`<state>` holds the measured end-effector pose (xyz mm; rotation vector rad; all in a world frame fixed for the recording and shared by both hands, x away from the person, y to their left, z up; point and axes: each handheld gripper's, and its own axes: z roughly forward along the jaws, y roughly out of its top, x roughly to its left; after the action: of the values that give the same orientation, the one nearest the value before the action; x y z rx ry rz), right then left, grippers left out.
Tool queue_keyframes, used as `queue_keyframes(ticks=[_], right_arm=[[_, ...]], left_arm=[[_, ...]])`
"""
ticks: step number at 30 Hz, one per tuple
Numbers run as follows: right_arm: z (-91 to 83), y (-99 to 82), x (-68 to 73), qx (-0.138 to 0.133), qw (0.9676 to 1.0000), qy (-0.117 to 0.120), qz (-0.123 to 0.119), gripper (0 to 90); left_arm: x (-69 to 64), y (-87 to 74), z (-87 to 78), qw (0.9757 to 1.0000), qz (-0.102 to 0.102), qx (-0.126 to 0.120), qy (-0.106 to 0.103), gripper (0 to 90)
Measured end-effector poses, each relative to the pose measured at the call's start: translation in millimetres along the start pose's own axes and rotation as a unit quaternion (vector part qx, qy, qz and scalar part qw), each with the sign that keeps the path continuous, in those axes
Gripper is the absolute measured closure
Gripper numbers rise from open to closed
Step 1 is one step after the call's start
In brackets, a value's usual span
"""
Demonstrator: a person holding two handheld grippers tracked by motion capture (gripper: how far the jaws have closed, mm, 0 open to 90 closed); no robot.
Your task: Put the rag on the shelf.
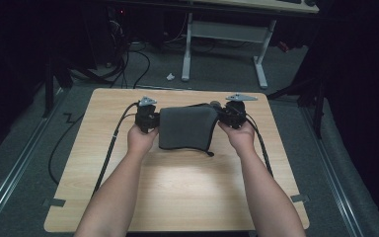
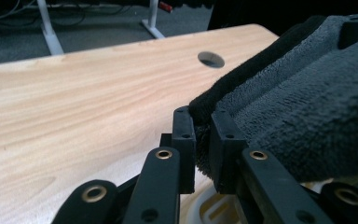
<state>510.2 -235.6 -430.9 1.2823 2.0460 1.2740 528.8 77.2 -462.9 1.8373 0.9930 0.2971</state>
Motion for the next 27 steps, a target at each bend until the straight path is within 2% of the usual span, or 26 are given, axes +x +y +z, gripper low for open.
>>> queue_keyframes(ticks=[7, 11, 14, 18, 20, 24, 27], right_arm=[[10.3, -13.2, -8.0, 0.005, 0.9991, 0.011, 0.041, 74.5], [11.8, -12.7, -8.2, 0.007, 0.9992, 0.006, 0.038, 73.1], [10.6, -11.8, -10.0, 0.004, 0.9992, -0.003, 0.039, 64.3], [6.6, -10.3, -16.8, 0.003, 0.9985, -0.015, 0.053, 56.3], [4.1, -8.7, -18.1, -0.001, 0.9983, -0.015, 0.056, 55.9], [0.1, -5.3, -16.1, -0.006, 0.9987, -0.027, 0.043, 55.3], [-2.5, -4.5, -16.7, -0.007, 0.9986, -0.037, 0.039, 54.0]], left_arm=[[3.6, -9.7, 3.0, 0.9999, -0.01, 0.006, -0.003, 81.3], [6.4, -11.9, 1.5, 0.9999, -0.014, 0.006, -0.006, 80.1], [6.2, -11.6, 0.0, 0.9998, -0.018, 0.007, -0.004, 75.4], [9.1, -14.2, -4.5, 0.9997, -0.021, 0.005, 0.01, 74.3], [11.4, -15.2, -6.8, 0.9996, -0.024, 0.008, 0.014, 73.3], [15.4, -16.1, -12.7, 0.9992, -0.034, -0.002, 0.019, 71.9], [15.9, -15.6, -15.2, 0.9991, -0.034, -0.005, 0.024, 69.8]])
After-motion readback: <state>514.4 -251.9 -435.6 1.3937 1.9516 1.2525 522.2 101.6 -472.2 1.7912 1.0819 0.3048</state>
